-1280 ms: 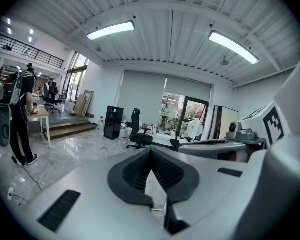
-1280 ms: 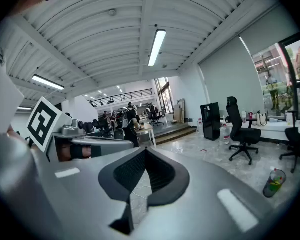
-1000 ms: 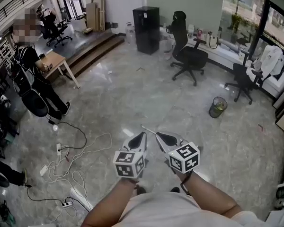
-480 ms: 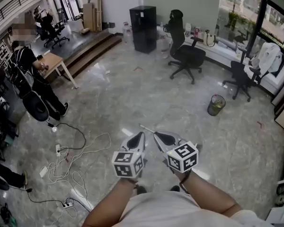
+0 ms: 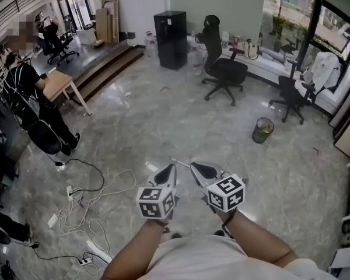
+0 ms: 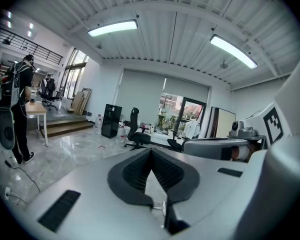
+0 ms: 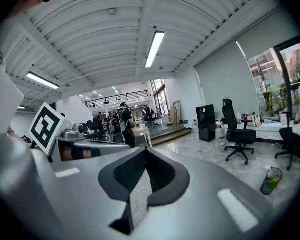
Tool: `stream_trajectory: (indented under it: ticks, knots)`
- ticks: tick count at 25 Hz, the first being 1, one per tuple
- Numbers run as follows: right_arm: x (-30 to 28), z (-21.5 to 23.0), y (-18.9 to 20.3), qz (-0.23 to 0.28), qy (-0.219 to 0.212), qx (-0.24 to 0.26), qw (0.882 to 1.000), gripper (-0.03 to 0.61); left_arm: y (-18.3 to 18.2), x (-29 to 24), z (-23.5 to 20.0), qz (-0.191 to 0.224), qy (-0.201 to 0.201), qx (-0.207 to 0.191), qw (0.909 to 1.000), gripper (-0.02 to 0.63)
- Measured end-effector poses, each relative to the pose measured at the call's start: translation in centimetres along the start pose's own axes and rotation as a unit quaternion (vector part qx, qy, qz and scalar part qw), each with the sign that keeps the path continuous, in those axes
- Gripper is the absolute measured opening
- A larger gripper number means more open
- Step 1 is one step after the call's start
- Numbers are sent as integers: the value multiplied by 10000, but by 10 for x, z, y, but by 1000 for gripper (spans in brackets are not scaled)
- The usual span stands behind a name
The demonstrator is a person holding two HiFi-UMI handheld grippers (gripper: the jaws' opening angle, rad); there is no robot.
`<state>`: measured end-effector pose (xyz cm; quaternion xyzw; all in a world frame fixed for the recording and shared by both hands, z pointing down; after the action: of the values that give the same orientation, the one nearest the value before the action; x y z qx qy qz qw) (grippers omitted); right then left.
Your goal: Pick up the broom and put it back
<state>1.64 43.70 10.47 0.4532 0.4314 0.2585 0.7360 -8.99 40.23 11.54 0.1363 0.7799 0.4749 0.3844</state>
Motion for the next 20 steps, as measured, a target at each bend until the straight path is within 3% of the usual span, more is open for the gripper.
stream_trajectory:
  ticks: [10,15,20]
  knots:
    - [-62,-10,2,-143,245,-105,9995,3,1,-8,-76,-176,164,-48,9997,5]
    - [-108,32,-2,-317,160,-143,9993,3,-6,-53,-107,-270,135,42,9995,5]
    - [-179,111,-6,-534,-71,-102,9985,3,-22,-138,-145,-360,-21,164,9992,5]
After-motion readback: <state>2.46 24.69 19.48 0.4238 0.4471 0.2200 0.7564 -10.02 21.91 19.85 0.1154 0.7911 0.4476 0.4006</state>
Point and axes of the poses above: the fingertips, and each gripper's own axes: x backward along the fingers, z to its right, y out of its underside, the point moved 4 cm from there along x, backward along the fingers, and after that the axes turned 10 degrees about -z, right-handed, at the moved point
